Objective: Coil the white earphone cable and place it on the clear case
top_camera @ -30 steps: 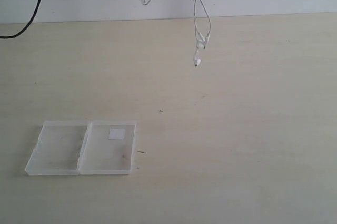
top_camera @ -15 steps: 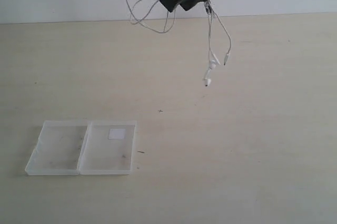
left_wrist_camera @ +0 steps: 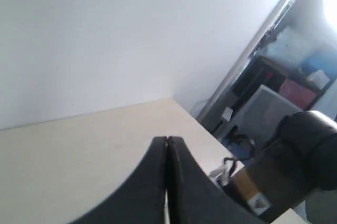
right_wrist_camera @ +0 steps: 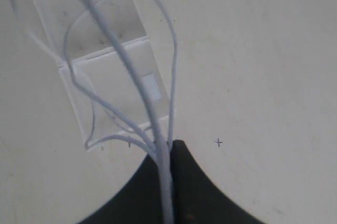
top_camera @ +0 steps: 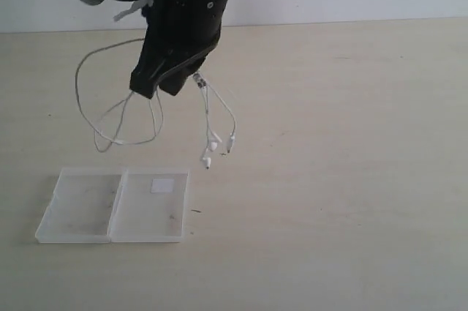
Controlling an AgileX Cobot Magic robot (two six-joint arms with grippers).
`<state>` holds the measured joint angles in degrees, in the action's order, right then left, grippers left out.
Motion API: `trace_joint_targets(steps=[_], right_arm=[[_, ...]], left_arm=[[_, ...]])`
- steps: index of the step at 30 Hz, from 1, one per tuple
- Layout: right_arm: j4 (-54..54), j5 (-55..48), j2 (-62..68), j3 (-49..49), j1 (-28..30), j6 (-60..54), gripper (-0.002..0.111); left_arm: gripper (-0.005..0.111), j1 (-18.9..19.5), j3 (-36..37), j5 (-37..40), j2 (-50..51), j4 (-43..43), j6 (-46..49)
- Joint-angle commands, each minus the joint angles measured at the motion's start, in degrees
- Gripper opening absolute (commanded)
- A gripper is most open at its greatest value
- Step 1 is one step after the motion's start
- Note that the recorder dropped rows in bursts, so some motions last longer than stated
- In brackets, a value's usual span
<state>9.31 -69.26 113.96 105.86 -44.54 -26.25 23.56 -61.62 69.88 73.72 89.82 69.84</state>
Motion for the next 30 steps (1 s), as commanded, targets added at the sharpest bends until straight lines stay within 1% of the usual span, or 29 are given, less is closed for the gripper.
trace_joint_targets(steps=[1,5,8,10,13,14,15,16,17,19,22,23,25,30], right_arm=[[-0.73,-0.71,2.86,3.51,-2.50,-0.62,0.000],[-0.61,-0.71,3.12,5.03,-3.41,-0.62,0.000],[1.40,-0.01,4.10,5.19,-3.42,-0.62,0.000],[3.07,0.19,4.91,5.19,-3.82,-0.62,0.000],[2.82,2.46,5.78,5.19,-5.49,-0.62,0.000],[2.47,3.68,6.36,5.19,-6.14,-0.62,0.000],[2.61,3.91,6.77,5.19,-6.14,-0.62,0.000],[3.19,4.15,7.22,5.19,-6.14,-0.62,0.000],[3.33,4.43,7.40,5.19,-6.14,-0.62,0.000],[3.31,4.70,7.74,5.19,-6.14,-1.88,0.000],[3.91,5.47,8.02,5.19,-6.14,-2.55,0.000],[3.91,5.85,8.15,5.19,-6.14,-2.55,0.000],[3.91,6.39,8.27,5.19,-6.14,-2.55,0.000],[4.33,7.16,8.75,5.19,-6.14,-2.55,0.000]], left_arm=[[0.000,0.34,6.58,0.08,-9.10,5.01,4.27],[0.000,0.03,11.38,0.08,-11.34,9.79,5.20],[0.000,-1.88,16.22,0.08,-13.31,10.13,8.36],[0.000,-1.88,18.15,0.08,-16.80,10.13,8.50],[0.000,-1.88,18.15,0.08,-18.96,10.13,7.09],[0.000,-1.88,18.15,-0.76,-19.19,10.13,5.74],[0.000,-1.76,18.15,-3.37,-19.32,9.88,5.19],[0.000,-1.34,18.15,-10.13,-20.37,6.64,4.46],[0.000,-0.97,18.15,-13.55,-20.92,4.21,3.54],[0.000,-0.56,18.15,-18.59,-21.70,-1.51,-0.62],[0.000,-0.56,18.15,-26.37,-22.55,-13.61,-8.22],[0.000,-0.56,18.15,-32.69,-22.43,-23.01,-16.01],[0.000,-1.19,18.26,-37.51,-21.82,-30.10,-21.32],[0.000,-3.94,20.10,-41.27,-23.44,-29.03,-18.53]])
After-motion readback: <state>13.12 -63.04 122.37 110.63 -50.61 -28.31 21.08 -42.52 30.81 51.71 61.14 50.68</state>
